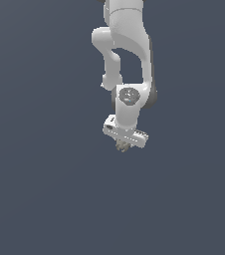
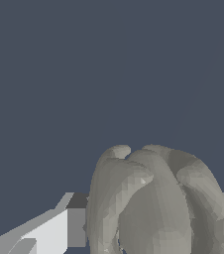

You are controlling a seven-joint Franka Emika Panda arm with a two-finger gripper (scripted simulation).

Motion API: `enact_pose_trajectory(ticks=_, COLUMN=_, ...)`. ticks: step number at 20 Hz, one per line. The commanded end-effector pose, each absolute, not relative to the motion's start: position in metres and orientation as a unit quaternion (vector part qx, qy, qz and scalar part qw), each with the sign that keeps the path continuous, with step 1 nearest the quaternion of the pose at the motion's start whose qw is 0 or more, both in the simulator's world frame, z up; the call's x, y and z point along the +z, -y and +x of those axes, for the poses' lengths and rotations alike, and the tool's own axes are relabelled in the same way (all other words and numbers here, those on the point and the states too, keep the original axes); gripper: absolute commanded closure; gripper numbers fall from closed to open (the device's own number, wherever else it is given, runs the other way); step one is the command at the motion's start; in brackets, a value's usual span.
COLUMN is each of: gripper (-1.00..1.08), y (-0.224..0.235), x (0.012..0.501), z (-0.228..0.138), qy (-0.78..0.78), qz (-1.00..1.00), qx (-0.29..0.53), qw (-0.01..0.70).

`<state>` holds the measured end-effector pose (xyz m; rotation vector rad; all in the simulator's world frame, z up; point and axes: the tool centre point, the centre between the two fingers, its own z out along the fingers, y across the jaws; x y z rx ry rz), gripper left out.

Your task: Pick up the object and move it to a goal position.

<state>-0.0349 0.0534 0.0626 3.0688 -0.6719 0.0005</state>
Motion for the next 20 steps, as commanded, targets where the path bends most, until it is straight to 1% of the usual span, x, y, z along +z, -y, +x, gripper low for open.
enact_pose_trajectory(ticks=1, gripper=1.08, y=-0.081, x=0.068, z=-0.025, qy=0.214, qz=0.977, qx=0.0, qw=0.0)
enact_pose_trajectory(ticks=6, gripper=1.08, y=-0.136, x=0.078, z=-0.005, qy=0.214, qz=0.977, qx=0.0, qw=0.0)
enact_pose_trajectory(ticks=10, gripper=1.08, y=-0.17, x=0.085, z=0.009, qy=0.214, qz=0.977, qx=0.0, qw=0.0)
enact_pose_trajectory(ticks=15, gripper=1.08, y=-0.198, x=0.09, z=0.021, qy=0.214, qz=0.977, qx=0.0, qw=0.0)
enact_pose_trajectory(ticks=20, gripper=1.08, y=-0.213, x=0.093, z=0.028, qy=0.214, qz=0.977, qx=0.0, qw=0.0)
